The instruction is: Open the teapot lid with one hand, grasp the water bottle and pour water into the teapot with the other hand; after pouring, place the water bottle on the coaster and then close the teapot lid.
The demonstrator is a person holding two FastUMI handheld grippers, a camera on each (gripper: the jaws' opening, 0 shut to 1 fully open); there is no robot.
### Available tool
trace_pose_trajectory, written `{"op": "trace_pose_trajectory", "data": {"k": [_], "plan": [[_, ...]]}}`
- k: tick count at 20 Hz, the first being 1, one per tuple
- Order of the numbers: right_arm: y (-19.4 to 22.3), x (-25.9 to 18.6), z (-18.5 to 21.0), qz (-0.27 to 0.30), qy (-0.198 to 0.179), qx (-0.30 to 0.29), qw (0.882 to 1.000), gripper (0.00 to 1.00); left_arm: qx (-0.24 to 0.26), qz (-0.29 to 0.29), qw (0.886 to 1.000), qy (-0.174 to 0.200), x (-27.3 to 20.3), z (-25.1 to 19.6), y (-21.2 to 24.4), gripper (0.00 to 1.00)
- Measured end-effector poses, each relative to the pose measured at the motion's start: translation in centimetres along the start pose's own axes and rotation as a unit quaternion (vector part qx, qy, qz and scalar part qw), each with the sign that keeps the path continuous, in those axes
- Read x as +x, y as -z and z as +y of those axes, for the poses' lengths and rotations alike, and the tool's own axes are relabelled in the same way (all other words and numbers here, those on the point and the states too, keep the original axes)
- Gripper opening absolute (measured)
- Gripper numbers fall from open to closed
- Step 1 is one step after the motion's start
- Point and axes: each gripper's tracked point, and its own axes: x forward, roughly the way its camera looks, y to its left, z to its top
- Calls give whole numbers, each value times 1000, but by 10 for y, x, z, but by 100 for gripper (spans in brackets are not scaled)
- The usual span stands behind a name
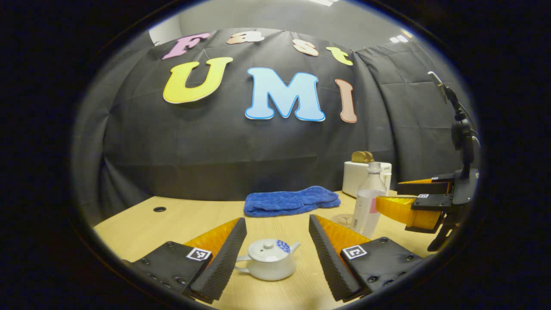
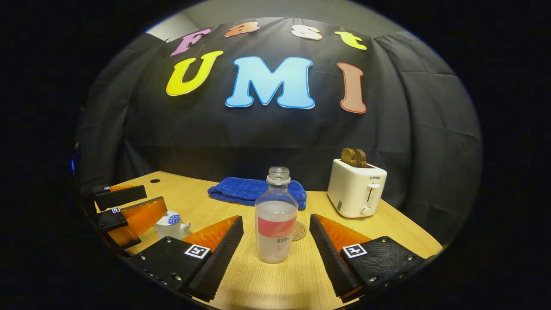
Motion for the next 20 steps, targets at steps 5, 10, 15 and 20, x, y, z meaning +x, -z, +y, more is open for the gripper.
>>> {"op": "trace_pose_trajectory", "data": {"k": [5,10,15,20], "plan": [[4,25,-5,9,18,9,1000,96,-3,0,1000,-1,23,4,4,97],[17,48,-4,16,17,26,999,96,2,16,1000,3,32,11,23,96],[40,58,-5,42,13,27,999,96,9,42,999,16,38,6,38,97],[53,61,3,58,0,28,998,96,3,50,998,23,39,3,46,96]]}}
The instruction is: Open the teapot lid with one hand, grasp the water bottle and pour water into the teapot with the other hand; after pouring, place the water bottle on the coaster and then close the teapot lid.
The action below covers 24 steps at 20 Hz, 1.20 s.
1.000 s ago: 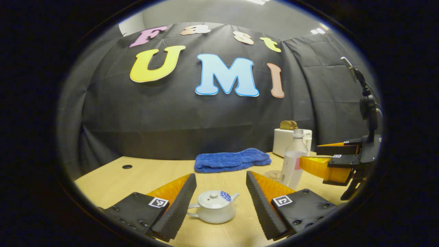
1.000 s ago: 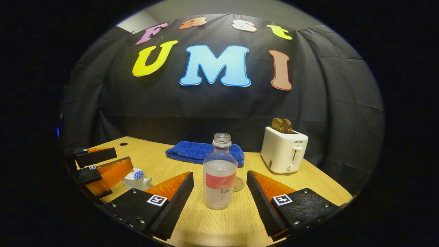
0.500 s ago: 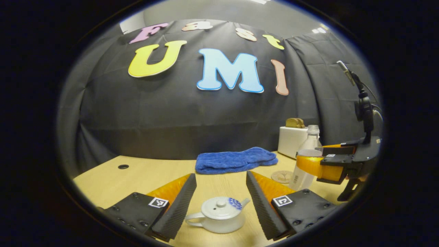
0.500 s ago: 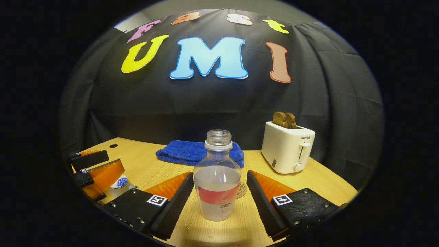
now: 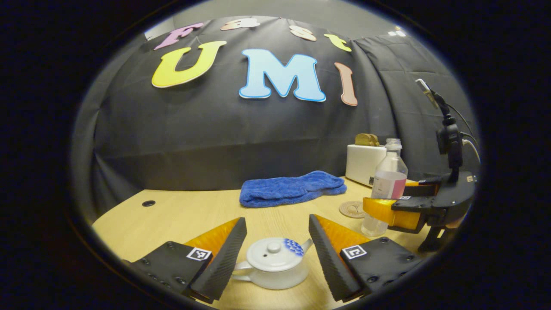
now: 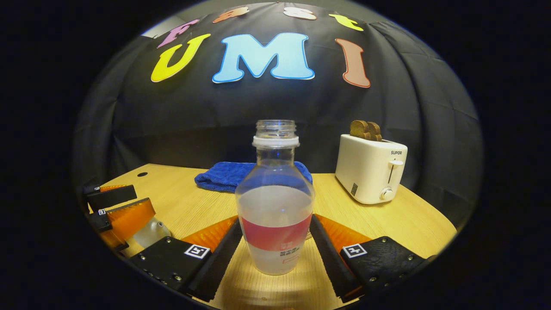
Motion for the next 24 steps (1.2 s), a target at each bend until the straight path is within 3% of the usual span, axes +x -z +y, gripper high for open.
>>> {"op": "trace_pose_trajectory", "data": {"k": [2,3,5,12,15,16,17,19,20,24], "plan": [[7,1,1,10,-2,-2,1000,96,-2,6,1000,0,1,0,4,95],[10,1,1,14,-1,-7,1000,96,-2,9,1000,0,2,0,6,84],[10,1,0,14,1,-13,1000,96,1,14,1000,-5,3,0,8,77],[6,-1,3,5,2,-27,1000,96,0,13,1000,-20,4,5,9,78],[8,-1,1,12,-1,-17,1000,94,-3,12,1000,-15,-1,4,8,43],[6,-1,0,13,1,-12,1000,93,-2,12,1000,-16,-2,5,8,45],[9,0,0,15,-2,-7,1000,81,-1,11,1000,-23,-3,7,2,48],[12,-1,2,20,-7,4,1000,79,-3,10,1000,-27,-3,6,5,29],[11,-3,2,21,-8,8,1000,79,2,11,1000,-29,-3,6,7,26],[11,-2,1,21,-3,10,1000,77,-11,-3,1000,-19,-1,6,3,30]]}}
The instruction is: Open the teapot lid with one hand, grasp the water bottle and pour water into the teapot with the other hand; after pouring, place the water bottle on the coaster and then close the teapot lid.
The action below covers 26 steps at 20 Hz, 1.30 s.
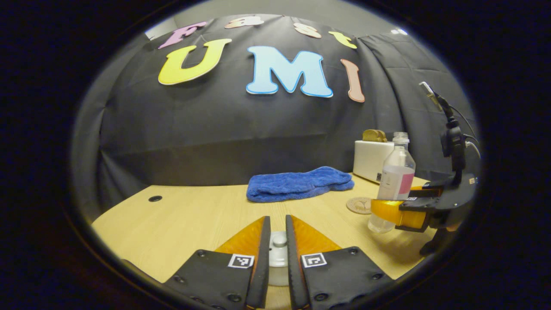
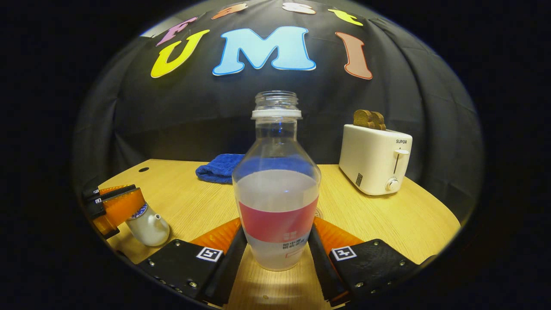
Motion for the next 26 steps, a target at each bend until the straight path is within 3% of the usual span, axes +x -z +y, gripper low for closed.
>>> {"op": "trace_pose_trajectory", "data": {"k": [1,3,14,15,16,17,18,26], "plan": [[0,1,-1,2,3,1,1000,77,-2,-1,1000,2,0,0,-1,18],[0,1,-2,2,9,2,1000,77,-2,0,1000,5,-3,-1,1,14],[-1,-4,-4,-5,15,13,1000,75,-30,-45,999,9,-13,4,-18,18],[-1,-5,-4,-7,16,15,1000,75,-33,-53,998,8,-16,5,-24,14],[-2,-4,-5,-8,17,16,1000,75,-38,-63,997,9,-18,7,-28,18],[-1,-5,-4,-8,15,16,1000,75,-45,-73,996,10,-21,8,-34,14],[-2,-5,-2,-10,13,15,1000,75,-51,-82,995,10,-24,11,-38,18],[-3,-10,4,-21,13,-11,1000,75,-79,-89,992,-33,-31,66,-41,14]]}}
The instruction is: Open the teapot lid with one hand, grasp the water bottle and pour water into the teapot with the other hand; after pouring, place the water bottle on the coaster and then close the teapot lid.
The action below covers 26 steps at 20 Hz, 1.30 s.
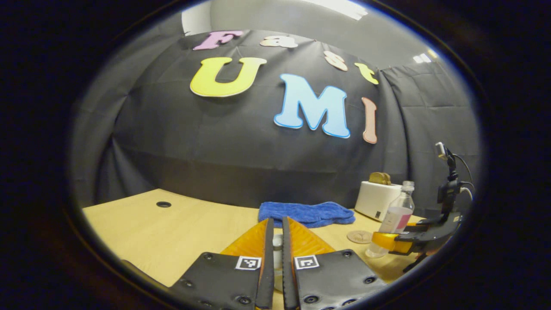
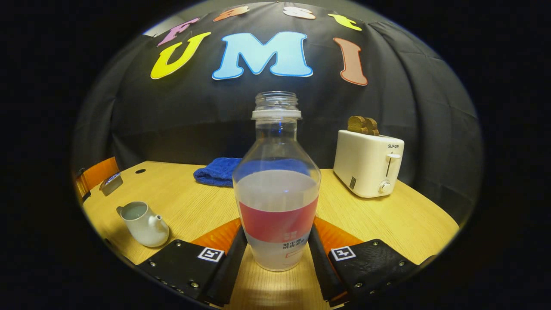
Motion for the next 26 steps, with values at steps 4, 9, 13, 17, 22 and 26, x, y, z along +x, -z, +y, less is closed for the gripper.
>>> {"op": "trace_pose_trajectory", "data": {"k": [4,9,13,17,22,26], "plan": [[-2,-3,4,-6,-2,-15,1000,75,-20,7,1000,-23,4,31,7,17],[-5,-7,10,-19,3,-49,999,75,-15,13,998,-56,6,65,13,14],[-9,-12,19,-35,13,-111,993,75,-21,16,998,-62,8,76,16,17],[-9,-14,30,-42,31,-204,978,75,-24,21,998,-61,12,81,20,14],[-13,-11,32,-46,83,-368,925,75,-26,24,998,-55,15,84,23,17],[-15,-6,37,-44,95,-469,877,75,-47,22,997,-51,18,88,23,17]]}}
